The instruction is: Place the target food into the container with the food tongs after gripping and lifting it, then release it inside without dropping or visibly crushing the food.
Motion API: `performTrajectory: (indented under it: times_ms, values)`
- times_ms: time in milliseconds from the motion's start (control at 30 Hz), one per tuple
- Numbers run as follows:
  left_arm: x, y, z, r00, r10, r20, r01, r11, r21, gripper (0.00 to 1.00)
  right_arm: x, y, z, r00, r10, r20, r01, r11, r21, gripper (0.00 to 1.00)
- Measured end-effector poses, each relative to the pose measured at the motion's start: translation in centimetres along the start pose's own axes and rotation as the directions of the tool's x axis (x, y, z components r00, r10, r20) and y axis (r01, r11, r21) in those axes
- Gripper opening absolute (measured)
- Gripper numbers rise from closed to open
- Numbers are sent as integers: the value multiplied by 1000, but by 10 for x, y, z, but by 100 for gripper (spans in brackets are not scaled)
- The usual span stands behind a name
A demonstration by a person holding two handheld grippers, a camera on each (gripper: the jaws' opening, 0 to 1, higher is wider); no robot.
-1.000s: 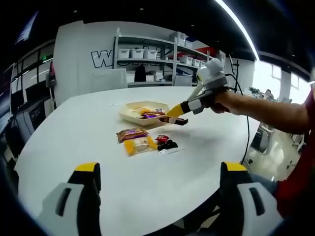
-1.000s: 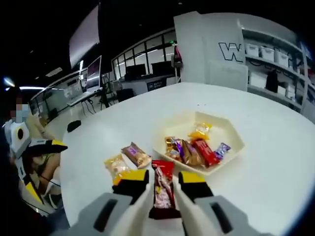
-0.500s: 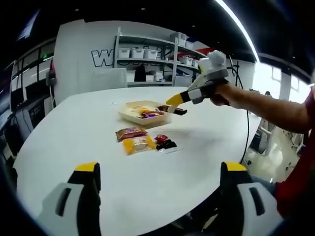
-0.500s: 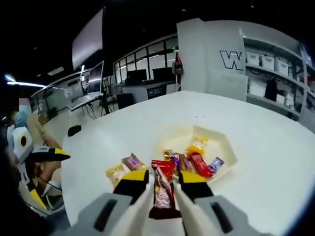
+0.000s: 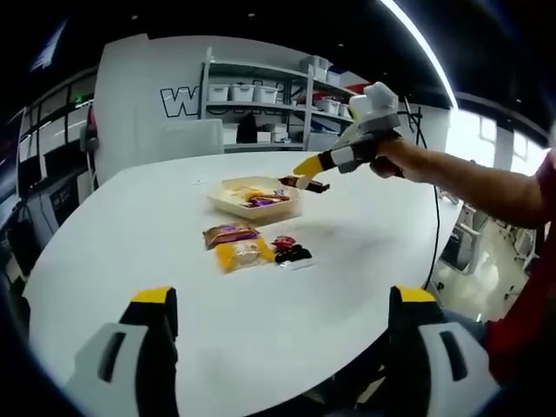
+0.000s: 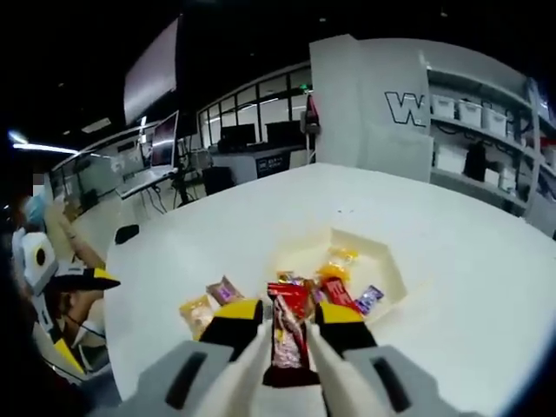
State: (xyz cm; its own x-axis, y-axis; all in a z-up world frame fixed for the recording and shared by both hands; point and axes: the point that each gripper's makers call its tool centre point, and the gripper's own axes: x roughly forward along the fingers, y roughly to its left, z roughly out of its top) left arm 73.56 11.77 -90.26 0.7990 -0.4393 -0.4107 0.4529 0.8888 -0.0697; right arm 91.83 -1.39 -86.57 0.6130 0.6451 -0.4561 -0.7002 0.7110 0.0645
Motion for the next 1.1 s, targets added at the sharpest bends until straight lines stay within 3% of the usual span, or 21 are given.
performTrajectory:
  times_ms: [200,300,567,667,900,1100]
  values:
    - [0,3,-1,1000,3,-7,-3,1000,7,98,2,0,8,1000,2,5,-2,1000,-11,18]
    - [2,5,-7,999,12,-49,-9,998,58,98,3,-2,12,1000,0,12,0,1000,-12,18]
    - [3,7,-5,999,8,-36,-6,999,51,96,7,-4,13,1000,-5,9,5,1000,-10,18]
    - [1,7,-4,999,-4,-34,6,999,44,88,8,-5,14,1000,-6,10,6,1000,-11,18]
    - [3,9,-5,999,-6,-44,8,999,44,86,9,-5,20,1000,-7,19,7,1000,-16,18]
    - [0,17,6,1000,12,12,-12,1000,-7,87,9,-8,23,1000,-11,24,12,1000,-14,18]
